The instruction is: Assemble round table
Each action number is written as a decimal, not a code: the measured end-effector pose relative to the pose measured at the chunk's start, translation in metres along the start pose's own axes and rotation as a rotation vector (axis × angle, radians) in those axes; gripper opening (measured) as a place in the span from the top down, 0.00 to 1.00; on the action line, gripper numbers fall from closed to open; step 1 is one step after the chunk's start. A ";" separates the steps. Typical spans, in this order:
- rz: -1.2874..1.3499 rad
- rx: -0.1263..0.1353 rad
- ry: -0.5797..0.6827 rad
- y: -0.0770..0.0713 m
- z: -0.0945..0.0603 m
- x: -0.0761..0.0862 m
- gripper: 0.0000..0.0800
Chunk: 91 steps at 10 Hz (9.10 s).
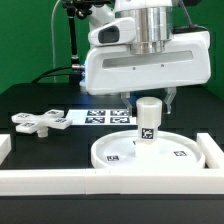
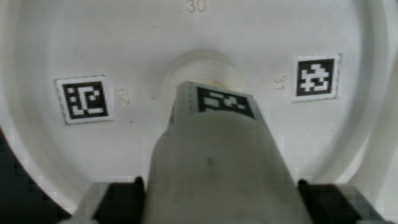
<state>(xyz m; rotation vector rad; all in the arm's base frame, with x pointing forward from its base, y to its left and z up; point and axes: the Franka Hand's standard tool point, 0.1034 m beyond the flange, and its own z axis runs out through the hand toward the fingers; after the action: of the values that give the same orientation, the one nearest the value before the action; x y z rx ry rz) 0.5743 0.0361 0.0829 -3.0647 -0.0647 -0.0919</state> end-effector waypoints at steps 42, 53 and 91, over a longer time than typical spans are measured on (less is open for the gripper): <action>-0.543 -0.028 0.008 -0.010 -0.007 0.005 0.19; -1.564 -0.123 -0.097 -0.004 -0.002 0.008 0.19; 1.216 0.096 -0.086 -0.004 0.011 -0.015 0.48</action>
Offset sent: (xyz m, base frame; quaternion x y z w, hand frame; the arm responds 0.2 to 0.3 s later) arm -0.0227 -0.0081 -0.0108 0.0227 0.0224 0.3353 0.9416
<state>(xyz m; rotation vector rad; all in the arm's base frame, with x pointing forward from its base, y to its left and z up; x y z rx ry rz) 0.5597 0.0403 0.0711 -2.4633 1.6333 0.1130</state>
